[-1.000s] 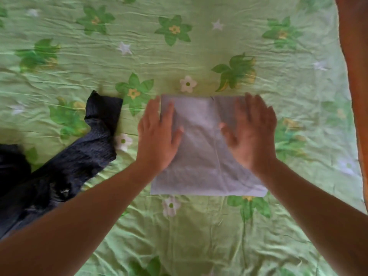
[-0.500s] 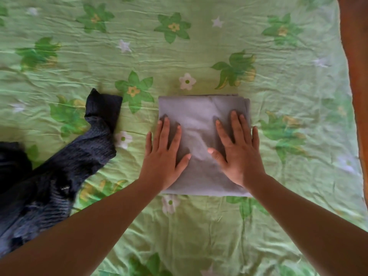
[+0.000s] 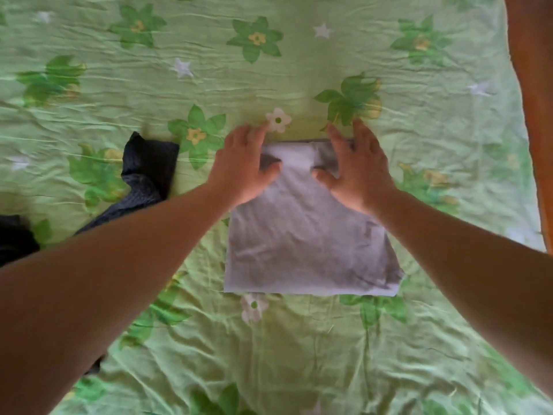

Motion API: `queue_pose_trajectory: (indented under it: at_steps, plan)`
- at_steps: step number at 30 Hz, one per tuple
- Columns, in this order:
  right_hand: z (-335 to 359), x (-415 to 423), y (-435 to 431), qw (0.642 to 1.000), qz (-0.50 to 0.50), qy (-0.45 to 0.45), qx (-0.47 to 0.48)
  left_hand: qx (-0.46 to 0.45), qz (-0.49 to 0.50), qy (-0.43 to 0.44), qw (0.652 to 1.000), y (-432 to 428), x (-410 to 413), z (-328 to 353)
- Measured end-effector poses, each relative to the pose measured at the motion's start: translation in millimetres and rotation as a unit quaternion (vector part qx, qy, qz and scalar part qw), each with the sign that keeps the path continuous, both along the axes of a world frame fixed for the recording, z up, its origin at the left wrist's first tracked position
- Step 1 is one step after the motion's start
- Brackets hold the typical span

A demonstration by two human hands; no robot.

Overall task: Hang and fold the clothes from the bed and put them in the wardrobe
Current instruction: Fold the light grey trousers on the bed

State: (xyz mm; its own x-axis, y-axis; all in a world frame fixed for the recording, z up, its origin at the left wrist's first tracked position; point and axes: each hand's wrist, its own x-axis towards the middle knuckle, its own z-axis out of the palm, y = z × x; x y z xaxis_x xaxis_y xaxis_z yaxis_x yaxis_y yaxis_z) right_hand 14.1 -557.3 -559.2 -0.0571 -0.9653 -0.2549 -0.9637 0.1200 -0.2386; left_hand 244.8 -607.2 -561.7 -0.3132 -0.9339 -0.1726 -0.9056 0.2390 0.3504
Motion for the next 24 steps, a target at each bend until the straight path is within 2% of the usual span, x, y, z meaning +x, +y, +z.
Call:
queue_pose_trajectory:
  at_steps: [2,5,10,14,21,24]
  plan:
    - [5,-1,-25,0.996,-0.017,-0.033,0.081,0.105,0.007,0.032,0.994,-25,-7,6]
    - [18,-7,-37,0.991,-0.036,-0.084,0.097,0.176,-0.007,0.040,0.983,-37,-6,22]
    - [56,-14,-38,0.975,-0.013,-0.107,0.196,0.262,-0.071,-0.035,0.962,-36,-1,63]
    - [108,-14,-26,0.976,0.037,-0.068,0.202,0.204,-0.106,-0.014,0.973,-17,1,109]
    - [221,-20,-1,0.996,0.092,-0.007,0.004,-0.016,-0.156,0.052,0.986,13,6,209]
    - [218,-16,44,0.987,0.152,0.032,-0.053,-0.065,-0.187,0.013,0.980,52,13,210]
